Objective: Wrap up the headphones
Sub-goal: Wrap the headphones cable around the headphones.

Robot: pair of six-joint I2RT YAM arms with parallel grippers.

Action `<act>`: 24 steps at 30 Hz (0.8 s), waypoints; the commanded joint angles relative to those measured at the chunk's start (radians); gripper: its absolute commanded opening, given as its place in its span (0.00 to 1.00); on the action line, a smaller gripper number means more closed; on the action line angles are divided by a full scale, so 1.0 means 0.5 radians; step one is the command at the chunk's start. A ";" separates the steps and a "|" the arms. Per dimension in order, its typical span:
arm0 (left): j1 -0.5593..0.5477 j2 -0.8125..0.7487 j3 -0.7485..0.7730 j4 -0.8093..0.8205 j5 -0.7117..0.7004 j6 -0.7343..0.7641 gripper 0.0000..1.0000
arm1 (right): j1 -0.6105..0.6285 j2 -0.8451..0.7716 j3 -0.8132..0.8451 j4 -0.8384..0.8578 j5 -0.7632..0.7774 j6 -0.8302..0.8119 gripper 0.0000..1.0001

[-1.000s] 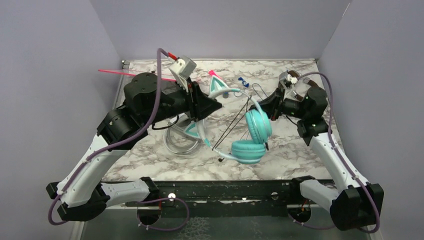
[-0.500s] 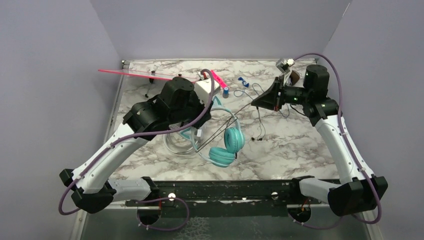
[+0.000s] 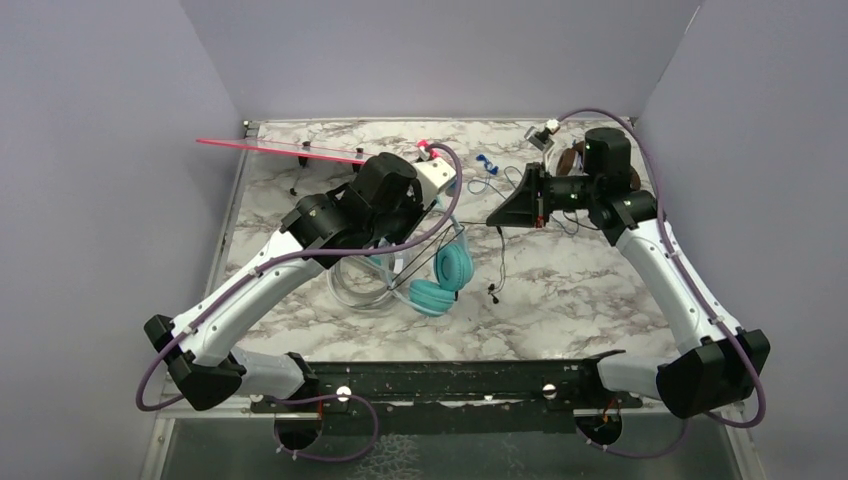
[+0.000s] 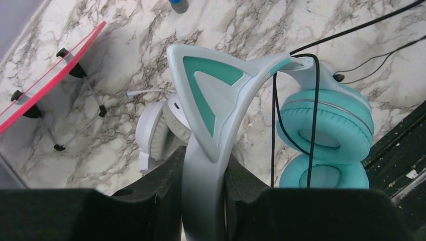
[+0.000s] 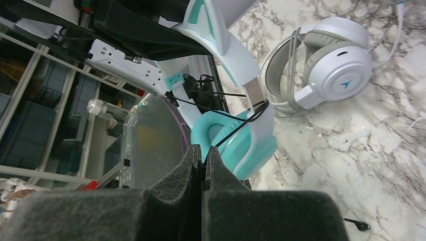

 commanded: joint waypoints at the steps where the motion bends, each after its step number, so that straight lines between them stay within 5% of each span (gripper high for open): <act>1: -0.001 0.013 0.081 0.151 -0.273 0.007 0.00 | 0.069 -0.018 -0.006 0.375 -0.176 0.462 0.01; 6: -0.001 0.010 0.060 0.413 -0.689 -0.127 0.00 | 0.111 -0.122 -0.175 0.793 -0.144 1.058 0.01; 12: -0.003 -0.072 -0.105 1.153 -0.621 -0.175 0.00 | 0.299 -0.208 -0.467 1.513 0.282 1.737 0.01; 17: -0.009 0.095 0.077 1.290 -0.544 -0.175 0.00 | 0.345 -0.174 -0.266 1.270 0.587 1.647 0.03; 24: -0.012 0.010 -0.049 1.711 -0.590 -0.309 0.00 | 0.387 -0.195 -0.150 0.962 0.908 1.395 0.06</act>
